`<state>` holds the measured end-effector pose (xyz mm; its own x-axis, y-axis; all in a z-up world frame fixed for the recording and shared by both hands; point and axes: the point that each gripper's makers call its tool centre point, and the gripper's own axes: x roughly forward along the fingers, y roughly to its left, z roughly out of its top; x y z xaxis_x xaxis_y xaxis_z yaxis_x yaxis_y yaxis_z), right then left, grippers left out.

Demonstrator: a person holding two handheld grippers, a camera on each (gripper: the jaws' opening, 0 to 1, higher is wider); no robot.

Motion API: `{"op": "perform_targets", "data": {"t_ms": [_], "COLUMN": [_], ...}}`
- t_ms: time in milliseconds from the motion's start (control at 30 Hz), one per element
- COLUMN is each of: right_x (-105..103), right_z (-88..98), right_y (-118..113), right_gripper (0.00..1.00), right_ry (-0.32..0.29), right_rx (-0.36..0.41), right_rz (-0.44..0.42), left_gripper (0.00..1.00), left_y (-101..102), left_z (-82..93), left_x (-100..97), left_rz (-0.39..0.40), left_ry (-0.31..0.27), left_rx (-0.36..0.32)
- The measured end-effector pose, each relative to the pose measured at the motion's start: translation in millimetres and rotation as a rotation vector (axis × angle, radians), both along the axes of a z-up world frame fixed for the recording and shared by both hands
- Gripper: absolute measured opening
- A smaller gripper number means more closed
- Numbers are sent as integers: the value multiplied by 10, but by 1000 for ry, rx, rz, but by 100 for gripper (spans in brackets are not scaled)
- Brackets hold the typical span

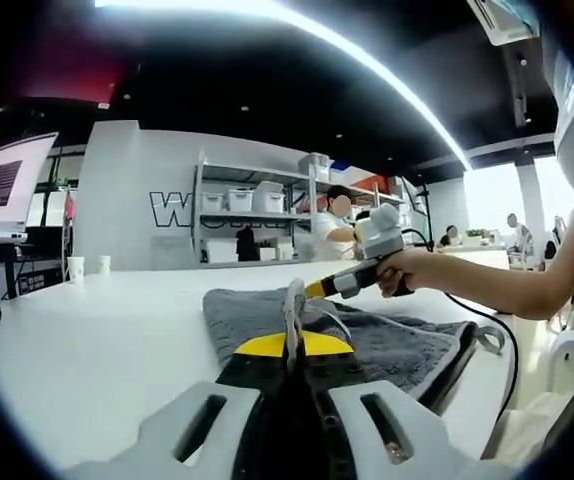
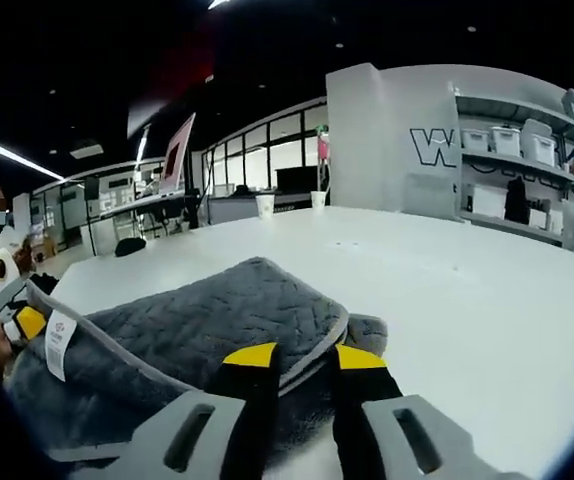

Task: Open the folded towel by lifting each exposed corner and separating the folded layers until the towel lies flat within the target outline without major curled edges

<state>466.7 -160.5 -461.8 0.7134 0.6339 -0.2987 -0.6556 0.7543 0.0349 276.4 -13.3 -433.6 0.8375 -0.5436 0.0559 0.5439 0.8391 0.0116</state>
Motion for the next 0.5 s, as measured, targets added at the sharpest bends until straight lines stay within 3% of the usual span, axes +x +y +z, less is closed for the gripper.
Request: {"op": "perform_targets", "data": {"t_ms": [500], "right_x": [-43], "right_z": [-16], "right_y": [26], "right_gripper": [12], "right_ry": [51], "right_rx": [61], "right_rz": [1], "left_gripper": [1], "left_y": [-22], "left_z": [-26], "left_x": [-1], "left_rz": [-10], "left_ry": [2], "left_rx": [26]}}
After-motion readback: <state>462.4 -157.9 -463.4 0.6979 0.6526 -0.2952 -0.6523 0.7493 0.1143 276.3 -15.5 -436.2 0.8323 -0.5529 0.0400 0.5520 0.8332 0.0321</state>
